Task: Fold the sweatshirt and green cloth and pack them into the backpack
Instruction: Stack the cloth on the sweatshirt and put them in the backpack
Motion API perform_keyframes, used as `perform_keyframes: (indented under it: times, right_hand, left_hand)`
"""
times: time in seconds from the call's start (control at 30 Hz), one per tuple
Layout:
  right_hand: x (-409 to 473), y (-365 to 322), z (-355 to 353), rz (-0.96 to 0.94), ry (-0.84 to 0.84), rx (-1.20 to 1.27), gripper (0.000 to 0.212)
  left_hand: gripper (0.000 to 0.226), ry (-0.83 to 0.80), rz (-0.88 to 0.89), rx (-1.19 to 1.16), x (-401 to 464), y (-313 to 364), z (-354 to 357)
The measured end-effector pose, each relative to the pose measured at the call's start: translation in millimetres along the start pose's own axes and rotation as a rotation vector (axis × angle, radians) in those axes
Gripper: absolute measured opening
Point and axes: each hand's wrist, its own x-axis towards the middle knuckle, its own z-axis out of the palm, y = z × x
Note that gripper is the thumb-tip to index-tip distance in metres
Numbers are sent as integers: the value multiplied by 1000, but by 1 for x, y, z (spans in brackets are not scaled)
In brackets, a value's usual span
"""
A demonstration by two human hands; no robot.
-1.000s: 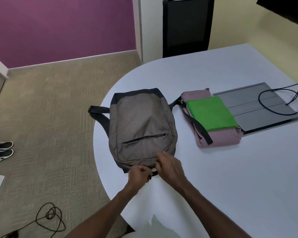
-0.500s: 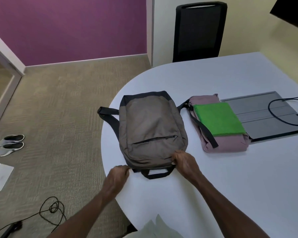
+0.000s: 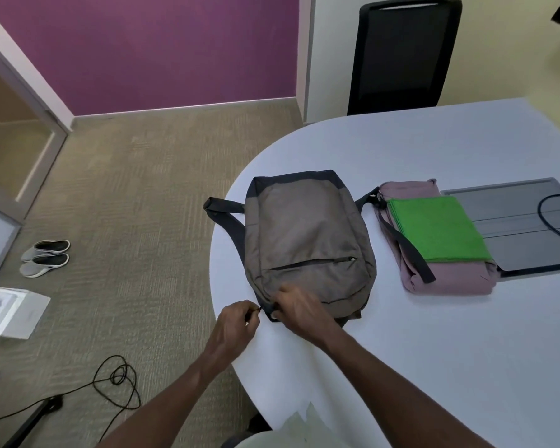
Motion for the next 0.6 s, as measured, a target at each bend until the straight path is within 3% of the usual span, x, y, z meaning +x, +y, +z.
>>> perform_keyframes:
  times: [0.07, 0.17, 0.3, 0.43, 0.6]
  right_hand:
    - [11, -10, 11, -7, -22, -44, 17]
    - [21, -6, 22, 1, -70, -79, 34]
    - [27, 11, 22, -18, -13, 123, 45]
    - [23, 8, 4, 70, 37, 231, 35]
    - [26, 8, -11, 217, -106, 263, 31]
  left_hand:
    - [8, 10, 10, -20, 1, -3, 0]
    - [7, 5, 30, -16, 1, -9, -1]
    - [8, 17, 0, -7, 14, -21, -4]
    - [11, 79, -62, -40, 46, -33, -12]
    - [16, 46, -34, 4, 90, -37, -23]
